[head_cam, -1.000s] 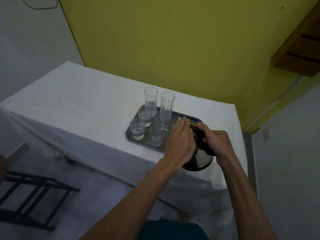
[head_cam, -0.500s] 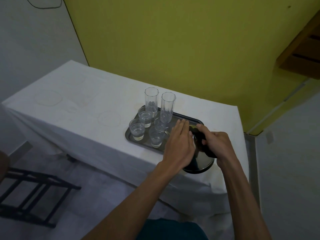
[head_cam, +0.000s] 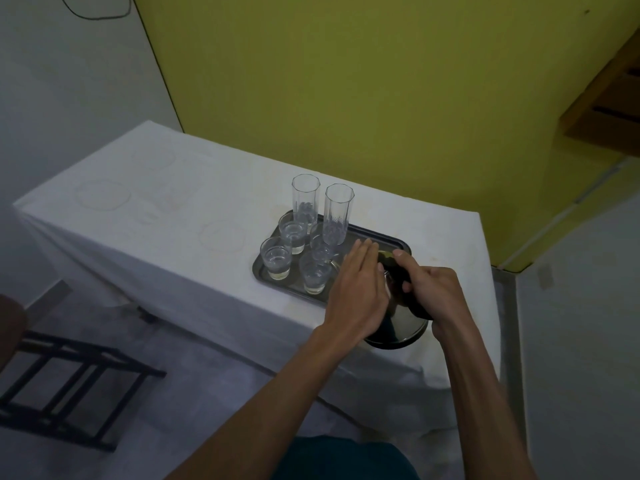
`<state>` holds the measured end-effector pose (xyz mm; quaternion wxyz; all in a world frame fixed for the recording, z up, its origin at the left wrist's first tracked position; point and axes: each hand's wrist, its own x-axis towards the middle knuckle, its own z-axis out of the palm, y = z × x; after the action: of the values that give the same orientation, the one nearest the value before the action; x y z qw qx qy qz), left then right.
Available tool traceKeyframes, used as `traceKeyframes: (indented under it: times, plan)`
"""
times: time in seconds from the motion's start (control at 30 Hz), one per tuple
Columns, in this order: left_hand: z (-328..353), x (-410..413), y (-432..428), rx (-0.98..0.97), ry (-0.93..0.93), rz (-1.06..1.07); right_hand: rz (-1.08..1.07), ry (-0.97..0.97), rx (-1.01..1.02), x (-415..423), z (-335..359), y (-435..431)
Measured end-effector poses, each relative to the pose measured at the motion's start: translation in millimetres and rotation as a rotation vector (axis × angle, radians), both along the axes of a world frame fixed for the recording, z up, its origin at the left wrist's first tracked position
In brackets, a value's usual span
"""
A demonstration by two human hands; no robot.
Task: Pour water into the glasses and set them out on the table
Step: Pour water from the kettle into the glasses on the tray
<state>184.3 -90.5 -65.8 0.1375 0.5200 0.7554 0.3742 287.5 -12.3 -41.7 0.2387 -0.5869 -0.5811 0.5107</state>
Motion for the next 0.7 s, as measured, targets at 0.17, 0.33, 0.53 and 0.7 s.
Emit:
traceKeyframes:
  times: [0.17,0.33,0.53,0.7]
  plan:
    - [1.3,0.8,-1.1,0.009,0.002,-0.005,-0.004,-0.002,0.026,0.2,2.6,-2.9]
    - [1.5,0.4,-1.0,0.013,-0.001,0.001,-0.005,-0.003,0.025,-0.2,4.2,-3.1]
    - [1.6,-1.9,0.2,0.007,0.004,0.006,-0.004,-0.006,0.028,-3.8,4.7,-2.0]
    - [-0.5,-3.4,1.3,0.002,0.007,0.015,0.007,-0.009,0.027,-5.8,5.6,-1.0]
